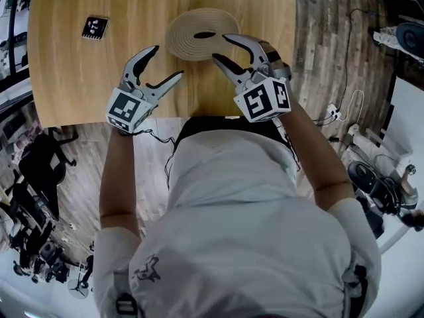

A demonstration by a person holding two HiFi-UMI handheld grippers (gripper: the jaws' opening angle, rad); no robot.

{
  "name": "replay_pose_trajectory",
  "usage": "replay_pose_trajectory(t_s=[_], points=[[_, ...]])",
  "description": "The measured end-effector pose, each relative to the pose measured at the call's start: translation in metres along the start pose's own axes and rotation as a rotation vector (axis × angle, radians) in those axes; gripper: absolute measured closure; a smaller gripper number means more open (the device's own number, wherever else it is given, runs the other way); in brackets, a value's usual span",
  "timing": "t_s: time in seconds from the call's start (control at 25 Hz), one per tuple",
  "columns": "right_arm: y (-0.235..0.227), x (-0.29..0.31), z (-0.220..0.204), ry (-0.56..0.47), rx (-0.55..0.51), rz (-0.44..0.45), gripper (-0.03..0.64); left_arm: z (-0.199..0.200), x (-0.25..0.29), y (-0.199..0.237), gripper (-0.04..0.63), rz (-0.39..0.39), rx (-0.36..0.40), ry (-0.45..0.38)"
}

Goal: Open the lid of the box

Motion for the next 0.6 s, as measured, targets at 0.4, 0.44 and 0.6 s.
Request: replay_pose_trajectory(t_s=[0.4,0.44,0.6], points=[[0.011,0.059,-0.037,0.141,-0.120,0.069,0.396,-0.053,0.012,0.046,0.235,-0.048,0.048,0.113],[0.012,0.064,-0.042,0.157,-0.128,0.073,0.396,-0.059,0.014,0.047,0.235,-0.059,0.065,0.139],[0.015,0.081,-0.058,0.199,-0.156,0.089,0.396,-0.076,0.025,0.053,0.235,-0.093,0.108,0.211]])
Point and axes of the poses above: the fingertips, and each gripper's own axes: x forward along the fingers, y to its left, z out of its top, the point moved 6 cm from there along -x, backward along the fingers, and after that the axes turned 5 degrees about -y, right-handed, at the moved point
